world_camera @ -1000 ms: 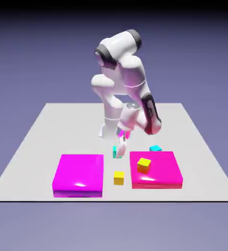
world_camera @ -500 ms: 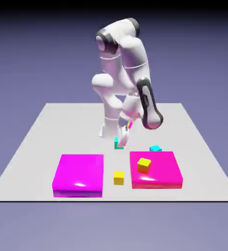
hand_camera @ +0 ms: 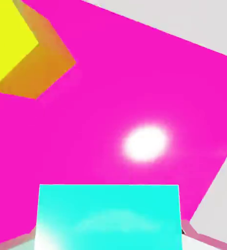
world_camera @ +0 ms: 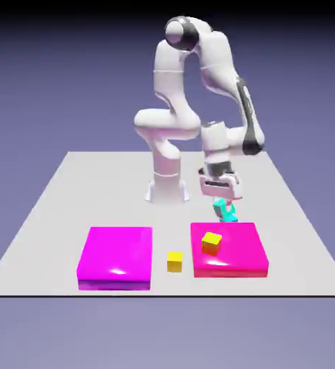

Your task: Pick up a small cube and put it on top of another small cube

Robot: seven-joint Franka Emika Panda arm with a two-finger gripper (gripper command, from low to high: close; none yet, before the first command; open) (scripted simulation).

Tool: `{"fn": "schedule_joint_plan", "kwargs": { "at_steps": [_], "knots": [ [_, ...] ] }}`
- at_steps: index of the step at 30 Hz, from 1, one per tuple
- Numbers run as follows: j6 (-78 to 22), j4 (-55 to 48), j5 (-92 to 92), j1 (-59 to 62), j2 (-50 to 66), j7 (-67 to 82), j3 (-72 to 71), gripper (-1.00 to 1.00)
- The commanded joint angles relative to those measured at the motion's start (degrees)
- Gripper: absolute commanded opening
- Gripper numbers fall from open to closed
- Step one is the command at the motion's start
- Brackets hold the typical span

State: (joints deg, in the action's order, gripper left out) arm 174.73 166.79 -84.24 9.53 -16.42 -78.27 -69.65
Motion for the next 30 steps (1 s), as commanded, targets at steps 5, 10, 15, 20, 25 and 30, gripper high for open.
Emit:
{"fn": "schedule_joint_plan", "kwargs": {
  "at_steps": [5,10,15,20,25,30],
  "knots": [
    [-11.85,1.22,12.17,-3.32,-10.39,-9.6,-3.59,-1.0],
    [-23.66,2.44,24.38,-6.64,-20.77,-19.23,-7.17,-1.0],
    [-32.01,3.3,33.01,-8.99,-28.1,-26.04,-9.71,-1.0],
    [-28.3,1.61,24.79,-0.22,-27.31,-20.63,-20.08,-1.0],
    [-24.58,-0.08,16.56,8.54,-26.52,-15.22,-30.45,-1.0],
    [-22.06,-1.22,10.98,14.49,-25.99,-11.55,-37.49,1.0]
  ]
}}
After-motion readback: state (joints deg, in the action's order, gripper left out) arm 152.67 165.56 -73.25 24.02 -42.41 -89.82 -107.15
